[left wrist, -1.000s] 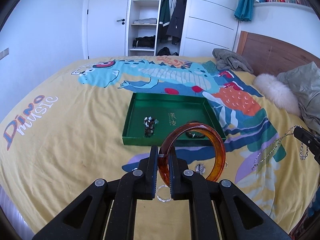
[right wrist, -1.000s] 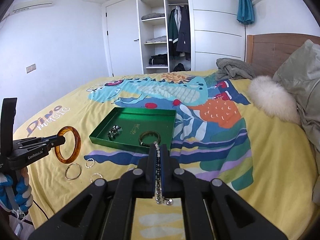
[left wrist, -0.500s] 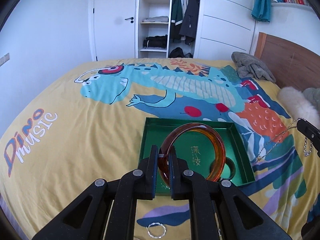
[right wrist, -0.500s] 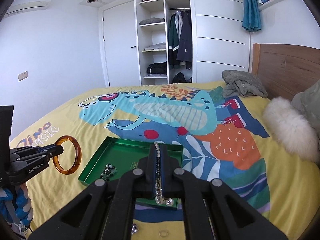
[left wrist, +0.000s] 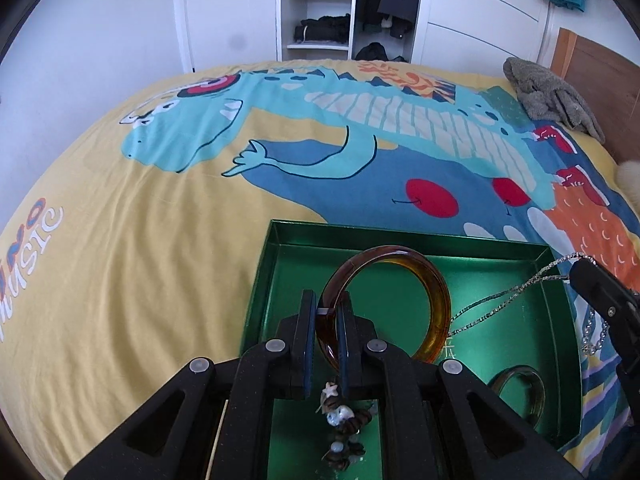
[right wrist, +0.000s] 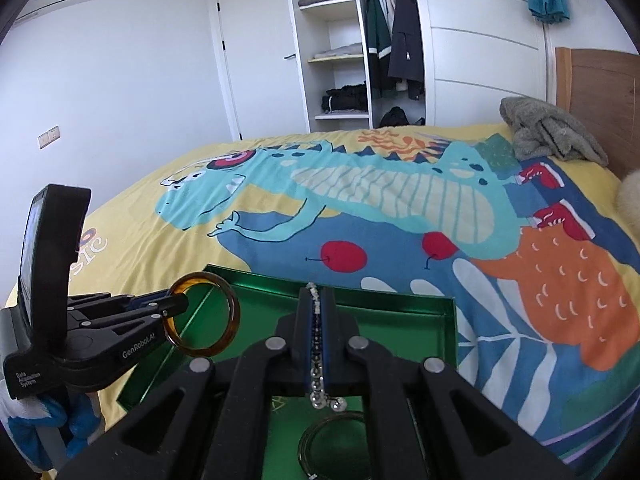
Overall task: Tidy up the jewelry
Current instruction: 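Carry the amber bangle and necklace into the green tray and release both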
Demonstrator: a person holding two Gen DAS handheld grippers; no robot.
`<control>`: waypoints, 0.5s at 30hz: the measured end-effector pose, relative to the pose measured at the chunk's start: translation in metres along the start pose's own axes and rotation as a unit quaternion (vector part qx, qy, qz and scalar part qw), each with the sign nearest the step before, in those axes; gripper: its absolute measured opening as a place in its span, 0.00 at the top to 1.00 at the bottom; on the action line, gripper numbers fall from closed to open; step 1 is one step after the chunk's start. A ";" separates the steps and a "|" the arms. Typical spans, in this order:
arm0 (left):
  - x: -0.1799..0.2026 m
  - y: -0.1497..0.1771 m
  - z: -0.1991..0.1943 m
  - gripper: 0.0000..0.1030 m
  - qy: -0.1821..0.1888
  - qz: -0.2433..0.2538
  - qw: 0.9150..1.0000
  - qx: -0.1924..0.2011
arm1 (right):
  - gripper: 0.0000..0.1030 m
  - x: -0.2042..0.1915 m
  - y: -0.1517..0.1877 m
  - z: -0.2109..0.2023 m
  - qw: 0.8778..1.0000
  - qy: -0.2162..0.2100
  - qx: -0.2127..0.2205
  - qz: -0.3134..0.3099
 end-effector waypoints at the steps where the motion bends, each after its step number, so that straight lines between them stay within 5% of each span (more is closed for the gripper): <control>1: 0.002 0.001 0.007 0.91 0.000 0.000 1.000 -0.006 | 0.97 0.007 0.004 0.010 1.000 0.003 -0.009 0.008; 15: -0.003 0.008 0.050 0.91 -0.012 -0.027 0.997 -0.067 | 0.97 0.065 0.052 0.056 0.990 0.067 -0.118 0.044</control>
Point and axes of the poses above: each gripper's, at about its wrist camera, not at the fingertips, and z roughly the way its jaws point, x to its right, y to its underside, the point moved 2 cm from there along z, roughly the way its jaws point, and after that the axes turned 2 degrees about -y, right-handed, at the moved point
